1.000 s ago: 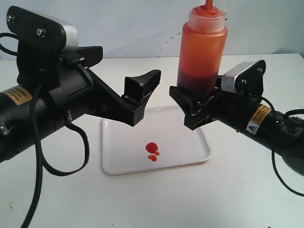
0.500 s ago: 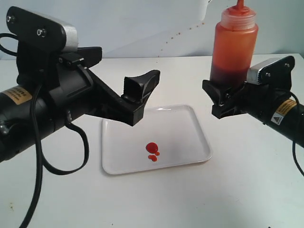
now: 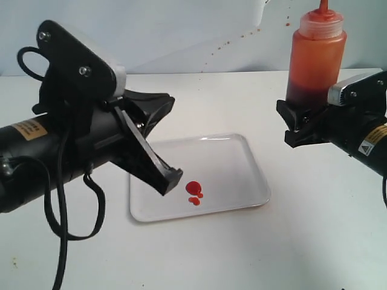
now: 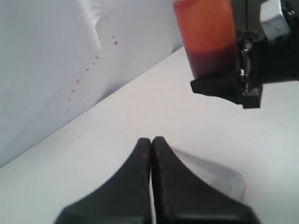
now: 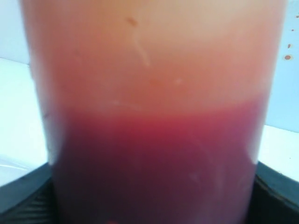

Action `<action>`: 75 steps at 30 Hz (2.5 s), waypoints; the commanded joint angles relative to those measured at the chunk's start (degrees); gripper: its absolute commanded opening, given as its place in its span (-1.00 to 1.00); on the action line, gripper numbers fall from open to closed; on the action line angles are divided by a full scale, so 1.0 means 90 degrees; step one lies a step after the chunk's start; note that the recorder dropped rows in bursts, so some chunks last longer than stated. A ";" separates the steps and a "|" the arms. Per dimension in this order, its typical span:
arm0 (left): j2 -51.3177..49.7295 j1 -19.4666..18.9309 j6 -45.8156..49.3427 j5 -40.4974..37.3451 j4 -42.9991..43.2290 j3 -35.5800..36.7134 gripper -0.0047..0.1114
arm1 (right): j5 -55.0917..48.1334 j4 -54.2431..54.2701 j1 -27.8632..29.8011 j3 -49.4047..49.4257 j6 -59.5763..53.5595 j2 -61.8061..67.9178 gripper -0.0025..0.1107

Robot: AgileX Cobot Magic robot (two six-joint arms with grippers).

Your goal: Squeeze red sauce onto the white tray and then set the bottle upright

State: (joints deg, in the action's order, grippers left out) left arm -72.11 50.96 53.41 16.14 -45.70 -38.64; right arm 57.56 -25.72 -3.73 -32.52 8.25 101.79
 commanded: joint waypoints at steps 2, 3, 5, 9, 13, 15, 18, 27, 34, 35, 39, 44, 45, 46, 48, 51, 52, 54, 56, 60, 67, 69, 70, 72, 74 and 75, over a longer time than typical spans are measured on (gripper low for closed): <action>0.0011 0.0035 0.0238 -0.1129 -0.0046 0.0036 -0.91 | 0.1212 0.0516 0.0046 -0.0026 -0.0392 0.0703 -0.96; 0.0011 0.0035 0.0238 -0.1376 -0.0046 0.0036 -0.91 | 0.1378 0.0633 0.0046 -0.0037 -0.0460 0.0871 -0.96; 0.0011 0.0035 0.0238 -0.1888 -0.0033 0.0036 -0.91 | 0.1378 0.0797 0.0046 -0.0150 -0.0554 0.1285 -0.96; 0.0011 0.0035 0.0238 -0.2389 0.0493 0.0036 -0.91 | 0.1378 0.0681 0.0056 -0.0640 -0.0554 0.1919 -0.96; 0.0011 0.0035 0.0238 -0.2463 0.1435 0.0036 -0.91 | 0.1378 0.0475 0.0056 -0.1127 -0.0554 0.2331 -0.96; 0.0011 0.0035 0.0238 -0.2463 0.1827 0.0036 -0.91 | 0.1378 0.0475 0.0056 -0.1350 -0.0554 0.2467 -0.96; 0.0011 0.0035 0.0238 -0.2463 0.1863 0.0036 -0.91 | 0.1378 0.0446 0.0056 -0.1741 -0.0557 0.2655 -0.96; 0.0011 0.0035 0.0211 -0.2463 0.1754 0.0036 -0.91 | 0.0785 0.0101 0.0056 -0.2477 -0.0776 0.3095 -0.96; 0.0011 0.0035 0.0211 -0.2463 0.1754 0.0036 -0.91 | 0.0240 0.0215 0.0090 -0.2843 -0.0789 0.3639 -0.96; 0.0011 0.0035 0.0211 -0.2463 0.1754 0.0036 -0.91 | 0.0252 0.0199 0.0139 -0.2843 -0.0789 0.3680 -0.96; 0.0011 0.0035 0.0211 -0.2463 0.1754 0.0036 -0.91 | 0.0120 0.0007 0.0227 -0.2843 -0.0769 0.3745 -0.96; 0.0011 0.0035 0.0211 -0.2463 0.1754 0.0036 -0.91 | -0.0057 -0.0495 0.0227 -0.2843 -0.0769 0.3745 -0.96; 0.0011 0.0035 0.0211 -0.2463 0.1754 0.0036 -0.91 | -0.0120 -0.0571 0.0227 -0.2843 -0.0769 0.3745 -0.96; 0.0011 0.0035 0.0211 -0.2463 0.1754 0.0036 -0.91 | -0.0152 -0.0593 0.0227 -0.2843 -0.0769 0.3745 -0.96; 0.0011 0.0035 0.0211 -0.2463 0.1754 0.0036 -0.91 | -0.0185 -0.0593 0.0227 -0.2843 -0.0740 0.3745 -0.96; 0.0011 0.0035 0.0211 -0.2463 0.1754 0.0036 -0.91 | -0.0185 -0.0593 0.0227 -0.2843 -0.0728 0.3745 -0.96; 0.0011 0.0035 0.0211 -0.2463 0.1754 0.0036 -0.91 | -0.0185 -0.0593 0.0227 -0.2843 -0.0716 0.3745 -0.96; 0.0011 0.0035 0.0211 -0.2463 0.1754 0.0036 -0.91 | -0.0185 -0.0593 0.0227 -0.2843 -0.0699 0.3745 -0.96; 0.0011 0.0035 0.0211 -0.2463 0.1754 0.0036 -0.91 | -0.0185 -0.0675 0.0227 -0.2843 -0.0700 0.3745 -0.96; 0.0011 0.0035 0.0224 -0.2422 0.1754 0.0036 -0.91 | -0.0185 -0.0901 0.0227 -0.2843 -0.0700 0.3745 -0.96; -0.0402 0.0035 -0.1005 -0.0705 0.1244 0.0036 -0.91 | -0.0150 -0.0929 0.0227 -0.2843 -0.0700 0.3745 -0.96; -0.0864 0.0035 -0.1630 0.0167 0.1562 0.0036 -0.91 | -0.0150 -0.0929 0.0227 -0.2843 -0.0700 0.3745 -0.96; -0.1139 0.0035 -0.2035 0.0633 0.1903 0.0036 -0.91 | -0.0150 -0.0929 0.0227 -0.2843 -0.0700 0.3745 -0.96; -0.1687 0.0002 -0.3141 0.1634 0.2954 0.0036 -0.91 | -0.0150 -0.0929 0.0227 -0.2843 -0.0700 0.3745 -0.96; -0.2325 -0.0208 -0.4806 0.2672 0.4188 -0.0050 -0.91 | -0.0148 -0.0929 0.0227 -0.2843 -0.0672 0.3745 -0.96; -0.2587 -0.0353 -0.5491 0.3050 0.4571 -0.0168 -0.91 | -0.0148 -0.0929 0.0227 -0.2843 -0.0563 0.3745 -0.96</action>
State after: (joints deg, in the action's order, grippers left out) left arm -88.87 50.10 21.89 31.65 -17.11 -38.64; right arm 58.04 -31.65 -1.73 -57.94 1.66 135.39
